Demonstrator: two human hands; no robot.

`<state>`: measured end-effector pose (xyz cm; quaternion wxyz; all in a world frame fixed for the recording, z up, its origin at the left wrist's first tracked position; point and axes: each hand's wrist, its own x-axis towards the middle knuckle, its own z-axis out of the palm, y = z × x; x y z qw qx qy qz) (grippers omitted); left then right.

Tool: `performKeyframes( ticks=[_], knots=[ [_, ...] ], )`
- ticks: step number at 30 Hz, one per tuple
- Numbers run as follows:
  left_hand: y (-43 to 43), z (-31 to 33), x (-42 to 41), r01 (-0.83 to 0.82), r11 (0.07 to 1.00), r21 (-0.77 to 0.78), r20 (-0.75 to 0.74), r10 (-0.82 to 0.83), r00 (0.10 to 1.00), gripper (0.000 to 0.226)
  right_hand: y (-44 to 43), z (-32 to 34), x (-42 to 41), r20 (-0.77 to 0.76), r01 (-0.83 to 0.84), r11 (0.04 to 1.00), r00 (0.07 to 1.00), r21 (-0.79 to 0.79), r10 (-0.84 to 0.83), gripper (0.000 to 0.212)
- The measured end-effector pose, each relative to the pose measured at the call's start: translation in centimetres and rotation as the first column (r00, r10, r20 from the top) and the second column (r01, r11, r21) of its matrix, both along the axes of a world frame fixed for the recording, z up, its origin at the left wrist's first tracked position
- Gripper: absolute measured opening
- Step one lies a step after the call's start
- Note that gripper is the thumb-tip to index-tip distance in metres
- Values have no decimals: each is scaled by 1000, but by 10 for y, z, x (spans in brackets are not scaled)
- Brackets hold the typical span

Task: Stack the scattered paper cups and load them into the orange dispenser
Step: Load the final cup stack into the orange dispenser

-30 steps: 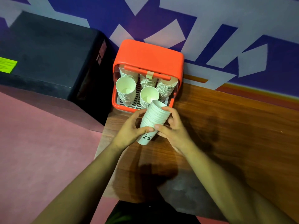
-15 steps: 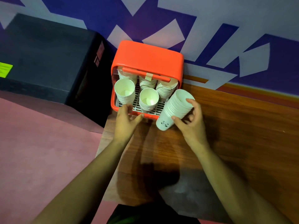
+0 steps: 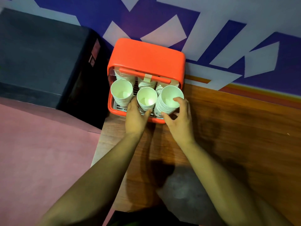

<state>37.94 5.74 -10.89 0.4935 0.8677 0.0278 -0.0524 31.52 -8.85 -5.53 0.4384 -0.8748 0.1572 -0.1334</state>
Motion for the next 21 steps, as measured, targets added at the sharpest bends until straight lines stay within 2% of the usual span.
performKeyframes(
  ticks=[4, 8, 13, 17, 19, 21],
  knots=[
    [-2, 1, -5, -24, 999, 38, 32, 23, 999, 62, -1, -7, 2, -47, -14, 994, 999, -110, 8, 56],
    [1, 5, -9, -16, 999, 43, 41, 14, 999, 52, 2, -15, 2, -155, -64, 990, 987, -122, 44, 59],
    [27, 12, -27, -18, 995, 95, 95, 9, 995, 43, 3, -25, 3, -211, -46, 995, 977, -83, 28, 81],
    [58, 9, -18, -158, 974, 164, 153, 133, 979, 61, 5, -28, 7, -271, 20, 998, 962, -57, -34, 100],
    [69, 8, -4, -134, 976, 170, 117, 115, 987, 78, 6, -30, 8, -288, 42, 998, 956, -49, -55, 94],
    [75, 10, 11, -72, 991, 111, 26, 70, 997, 97, 6, -33, 10, -286, 69, 997, 956, -15, -71, 81]
  ],
)
